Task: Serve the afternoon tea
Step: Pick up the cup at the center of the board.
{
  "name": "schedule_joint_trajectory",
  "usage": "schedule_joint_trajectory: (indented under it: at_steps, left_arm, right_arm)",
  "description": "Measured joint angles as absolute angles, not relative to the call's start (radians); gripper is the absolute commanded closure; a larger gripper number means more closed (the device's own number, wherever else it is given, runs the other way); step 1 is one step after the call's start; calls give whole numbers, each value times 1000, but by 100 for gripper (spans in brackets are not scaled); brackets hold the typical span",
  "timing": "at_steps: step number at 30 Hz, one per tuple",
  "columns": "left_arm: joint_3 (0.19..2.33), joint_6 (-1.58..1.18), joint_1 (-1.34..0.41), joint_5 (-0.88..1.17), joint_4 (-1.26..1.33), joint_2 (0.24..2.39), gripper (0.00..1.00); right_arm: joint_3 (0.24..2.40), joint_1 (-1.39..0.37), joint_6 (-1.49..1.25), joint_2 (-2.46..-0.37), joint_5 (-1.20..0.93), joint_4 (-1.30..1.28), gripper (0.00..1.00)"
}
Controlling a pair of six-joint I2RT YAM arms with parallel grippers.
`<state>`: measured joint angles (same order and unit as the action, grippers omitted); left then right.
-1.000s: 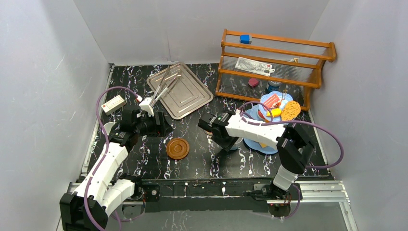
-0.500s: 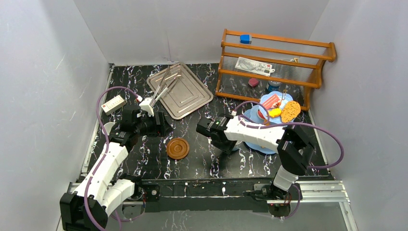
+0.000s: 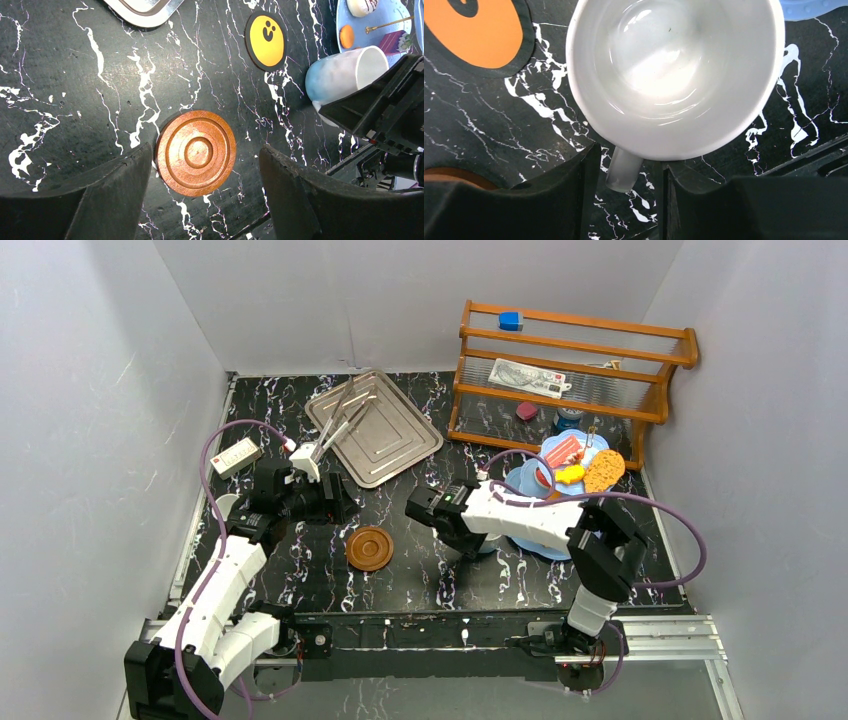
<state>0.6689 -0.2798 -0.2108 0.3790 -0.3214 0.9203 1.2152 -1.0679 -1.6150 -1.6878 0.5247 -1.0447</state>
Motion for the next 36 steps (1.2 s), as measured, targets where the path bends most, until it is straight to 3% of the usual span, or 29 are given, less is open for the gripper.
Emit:
schedule_joint_trajectory:
  at_steps: [18,36]
  left_arm:
    - [669,-280,-211,382,-321,918,23]
    - [669,-279,-211,381,-321,915,23]
  right_arm:
    - [1201,-1069,-1496,-1715,548,-996,100]
    - [1078,-1098,-1144,-1588,488,-825,100]
